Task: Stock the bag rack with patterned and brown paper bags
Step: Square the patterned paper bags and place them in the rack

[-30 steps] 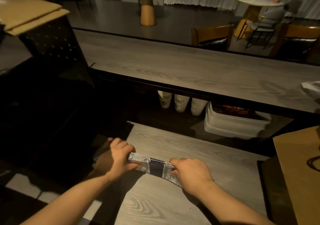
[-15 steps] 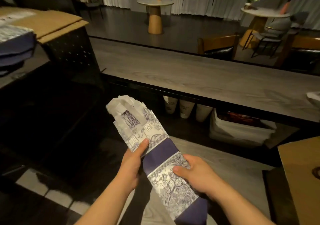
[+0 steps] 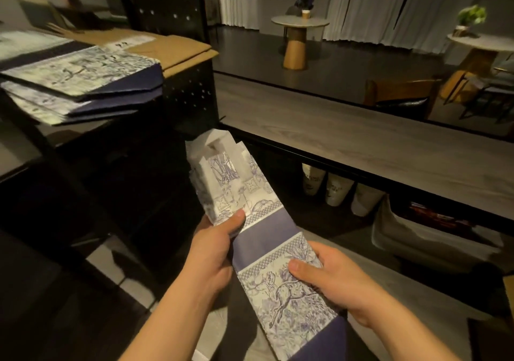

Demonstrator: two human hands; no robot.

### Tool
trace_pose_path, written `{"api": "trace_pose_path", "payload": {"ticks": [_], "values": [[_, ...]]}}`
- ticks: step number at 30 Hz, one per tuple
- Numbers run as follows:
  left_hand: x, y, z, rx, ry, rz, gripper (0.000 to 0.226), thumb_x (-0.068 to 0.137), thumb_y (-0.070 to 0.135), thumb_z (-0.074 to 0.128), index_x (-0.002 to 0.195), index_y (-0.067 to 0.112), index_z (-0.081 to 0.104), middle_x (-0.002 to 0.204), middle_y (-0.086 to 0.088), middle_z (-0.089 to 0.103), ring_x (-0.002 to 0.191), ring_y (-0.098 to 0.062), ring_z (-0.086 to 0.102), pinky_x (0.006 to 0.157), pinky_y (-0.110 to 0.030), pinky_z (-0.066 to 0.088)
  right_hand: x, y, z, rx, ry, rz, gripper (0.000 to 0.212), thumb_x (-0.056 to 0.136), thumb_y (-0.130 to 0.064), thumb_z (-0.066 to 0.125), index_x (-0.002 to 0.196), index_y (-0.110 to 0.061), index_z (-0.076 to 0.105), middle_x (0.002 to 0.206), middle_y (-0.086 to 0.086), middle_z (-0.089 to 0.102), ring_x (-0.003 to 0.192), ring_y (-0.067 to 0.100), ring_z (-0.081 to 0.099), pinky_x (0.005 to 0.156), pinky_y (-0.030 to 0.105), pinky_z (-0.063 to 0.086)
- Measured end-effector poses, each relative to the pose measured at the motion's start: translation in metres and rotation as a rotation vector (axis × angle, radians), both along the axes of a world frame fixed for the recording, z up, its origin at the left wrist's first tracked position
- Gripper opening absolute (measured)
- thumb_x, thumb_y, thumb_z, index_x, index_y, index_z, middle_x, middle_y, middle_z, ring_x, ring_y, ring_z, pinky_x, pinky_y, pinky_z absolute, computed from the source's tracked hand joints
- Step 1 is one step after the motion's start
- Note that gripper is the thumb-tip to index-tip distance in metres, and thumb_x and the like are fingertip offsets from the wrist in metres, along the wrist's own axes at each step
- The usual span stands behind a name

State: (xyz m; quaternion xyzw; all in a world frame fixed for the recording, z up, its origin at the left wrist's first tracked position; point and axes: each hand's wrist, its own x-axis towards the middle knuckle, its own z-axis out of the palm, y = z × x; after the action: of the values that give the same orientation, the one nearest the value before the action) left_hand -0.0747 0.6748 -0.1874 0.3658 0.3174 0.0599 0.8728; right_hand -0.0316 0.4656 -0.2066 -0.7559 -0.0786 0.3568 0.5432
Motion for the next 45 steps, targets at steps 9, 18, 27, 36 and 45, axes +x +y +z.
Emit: {"api": "trace_pose_path", "payload": {"ticks": [9,18,27,36,45], "values": [[0.001,0.013,0.025,0.002,-0.089,0.247,0.024,0.094,0.0,0.068,0.115,0.012,0.066,0.104,-0.012,0.08,0.09,-0.029,0.079,0.081,-0.047,0.063,-0.008,0.01,0.003,0.404,0.216,-0.495,0.051,0.065,-0.011,0.084,0.112,-0.001,0.068,0.098,0.023,0.078,0.078,0.032,0.078,0.074,0.042,0.058],[0.01,0.011,0.024,0.018,-0.092,0.21,0.039,0.094,0.001,0.07,0.129,0.015,0.061,0.11,-0.012,0.078,0.094,-0.033,0.078,0.086,-0.057,0.061,-0.014,0.0,0.025,0.188,0.059,-0.301,0.024,0.093,-0.022,0.073,0.115,-0.014,0.07,0.099,0.006,0.082,0.089,0.024,0.079,0.075,0.035,0.058],[0.035,-0.023,0.039,-0.031,-0.158,0.13,0.028,0.097,-0.007,0.059,0.116,0.013,0.063,0.113,-0.015,0.077,0.102,-0.036,0.075,0.097,-0.059,0.055,-0.007,-0.039,0.052,0.131,0.004,-0.415,0.043,0.075,-0.029,0.082,0.116,-0.024,0.07,0.096,0.01,0.082,0.085,0.031,0.08,0.091,0.053,0.059],[0.075,-0.063,0.076,-0.05,-0.184,0.032,0.042,0.097,-0.007,0.058,0.136,0.008,0.059,0.121,-0.016,0.074,0.105,-0.038,0.074,0.095,-0.058,0.057,0.008,-0.09,0.106,0.12,-0.111,-0.466,0.045,0.075,-0.028,0.081,0.118,-0.02,0.073,0.098,0.012,0.081,0.089,0.033,0.079,0.094,0.049,0.058],[0.099,-0.065,0.141,0.001,-0.266,0.034,0.042,0.097,-0.009,0.057,0.136,0.008,0.058,0.122,-0.017,0.073,0.108,-0.038,0.072,0.096,-0.059,0.057,0.029,-0.09,0.155,0.206,-0.214,-0.474,0.037,0.076,-0.023,0.079,0.112,-0.018,0.073,0.095,0.012,0.081,0.079,0.026,0.08,0.079,0.039,0.059]]}}
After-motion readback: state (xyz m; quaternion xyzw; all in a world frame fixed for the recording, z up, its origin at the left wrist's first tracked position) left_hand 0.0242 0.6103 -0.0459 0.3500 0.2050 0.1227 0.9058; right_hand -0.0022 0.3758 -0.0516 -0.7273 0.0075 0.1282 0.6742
